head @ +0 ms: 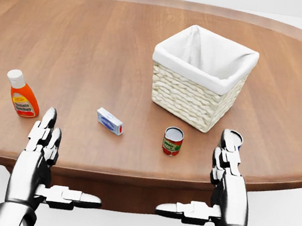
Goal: Pick up the alphabet soup and the cream cheese box, and put them in the basket.
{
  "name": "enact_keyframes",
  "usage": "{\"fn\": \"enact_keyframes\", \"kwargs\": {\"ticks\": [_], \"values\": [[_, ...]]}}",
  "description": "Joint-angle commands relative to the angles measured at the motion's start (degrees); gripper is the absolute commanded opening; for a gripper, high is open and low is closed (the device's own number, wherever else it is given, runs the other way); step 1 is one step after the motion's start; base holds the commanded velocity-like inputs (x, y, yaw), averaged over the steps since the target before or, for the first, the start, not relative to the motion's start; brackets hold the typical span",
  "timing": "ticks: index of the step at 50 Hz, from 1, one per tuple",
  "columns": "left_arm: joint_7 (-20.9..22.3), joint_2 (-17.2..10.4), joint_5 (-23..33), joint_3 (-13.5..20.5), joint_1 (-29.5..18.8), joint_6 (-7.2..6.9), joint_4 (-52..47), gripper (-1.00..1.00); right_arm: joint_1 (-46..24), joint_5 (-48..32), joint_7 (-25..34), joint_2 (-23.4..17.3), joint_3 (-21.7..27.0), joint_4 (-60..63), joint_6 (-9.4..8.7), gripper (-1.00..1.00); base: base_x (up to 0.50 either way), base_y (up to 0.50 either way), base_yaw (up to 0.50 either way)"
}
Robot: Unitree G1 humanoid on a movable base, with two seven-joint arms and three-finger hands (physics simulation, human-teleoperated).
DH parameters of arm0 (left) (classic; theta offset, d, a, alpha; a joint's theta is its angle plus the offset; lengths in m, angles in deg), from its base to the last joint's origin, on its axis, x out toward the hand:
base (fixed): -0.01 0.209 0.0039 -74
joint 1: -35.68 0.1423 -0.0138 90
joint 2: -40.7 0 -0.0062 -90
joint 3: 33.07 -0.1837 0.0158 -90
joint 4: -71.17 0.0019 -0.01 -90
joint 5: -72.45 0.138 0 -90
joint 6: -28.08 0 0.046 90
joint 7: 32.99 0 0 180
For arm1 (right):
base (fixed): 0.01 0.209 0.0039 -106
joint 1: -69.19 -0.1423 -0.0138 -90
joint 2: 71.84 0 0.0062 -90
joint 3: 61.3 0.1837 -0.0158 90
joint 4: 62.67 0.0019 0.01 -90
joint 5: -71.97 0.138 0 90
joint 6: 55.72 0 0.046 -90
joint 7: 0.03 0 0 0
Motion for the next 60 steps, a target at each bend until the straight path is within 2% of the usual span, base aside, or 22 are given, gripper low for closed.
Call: {"fn": "enact_keyframes", "kwargs": {"ticks": [1,9,11,12,17,21,23,26,28,31,39,42,46,60], "values": [[1.3,-0.7,-0.6,1.4,-0.2,0.24,0.6,1.00,-0.2,0.7,1.2,-0.7,1.5,-0.7,0.66,1.00,0.00,0.00,0.00],[1.3,-0.7,-0.4,1.2,0.2,-0.17,-0.1,1.00,0.4,0.6,1.5,-0.6,1.0,0.9,-0.40,1.00,0.00,0.00,0.00],[1.3,-0.6,-0.4,1.2,0.3,-0.41,-0.4,1.00,0.1,0.6,1.6,-0.6,1.1,0.0,0.06,1.00,0.00,0.00,0.00],[1.3,-0.6,-0.4,1.3,0.1,-0.02,0.2,1.00,0.2,0.6,1.6,-0.6,1.1,0.0,0.13,1.00,0.00,0.00,0.00],[1.3,-0.6,-0.3,1.2,0.2,-0.15,0.1,1.00,0.4,0.6,1.8,-0.6,1.0,0.5,-0.22,1.00,0.00,0.00,0.00],[1.4,-0.6,-0.4,1.2,0.1,0.22,0.5,1.00,0.2,0.3,1.7,-0.6,1.0,-0.4,0.51,1.00,0.00,0.00,0.00],[1.4,-0.6,-0.3,1.0,0.4,-0.22,-0.3,1.00,0.3,0.4,1.9,-0.6,0.9,-0.1,0.47,1.00,0.00,0.00,0.00],[1.4,-0.6,-0.3,1.2,0.0,0.34,0.7,1.00,0.5,0.6,2.0,-0.5,0.9,0.5,0.05,1.00,0.00,0.00,0.00],[1.4,-0.6,-0.3,1.2,0.1,-0.10,0.2,1.00,0.5,0.5,2.0,-0.5,0.9,0.4,0.17,1.00,0.00,0.00,0.00],[1.4,-0.6,-0.3,1.2,0.0,0.35,0.7,1.00,0.3,0.6,2.0,-0.6,1.0,0.0,0.37,1.00,0.00,0.00,0.00],[1.4,-0.6,-0.3,1.2,0.2,-0.47,-0.2,1.00,0.4,0.5,2.0,-0.5,0.8,0.2,0.21,1.00,0.00,0.00,0.00],[1.7,-0.7,-0.8,1.4,0.0,0.34,0.4,1.00,0.2,0.5,2.2,-0.5,0.8,-0.3,0.32,1.00,0.00,0.00,0.00],[1.5,-0.6,-0.6,1.2,0.1,-0.24,-0.1,1.00,0.3,0.6,2.1,-0.5,0.8,0.1,-0.04,1.00,0.00,-0.21,0.00],[1.5,-0.7,-0.7,1.4,-0.3,0.26,0.8,1.00,-0.3,0.3,2.1,-0.6,0.9,-1.3,0.81,1.00,0.00,-0.27,0.00]]}}
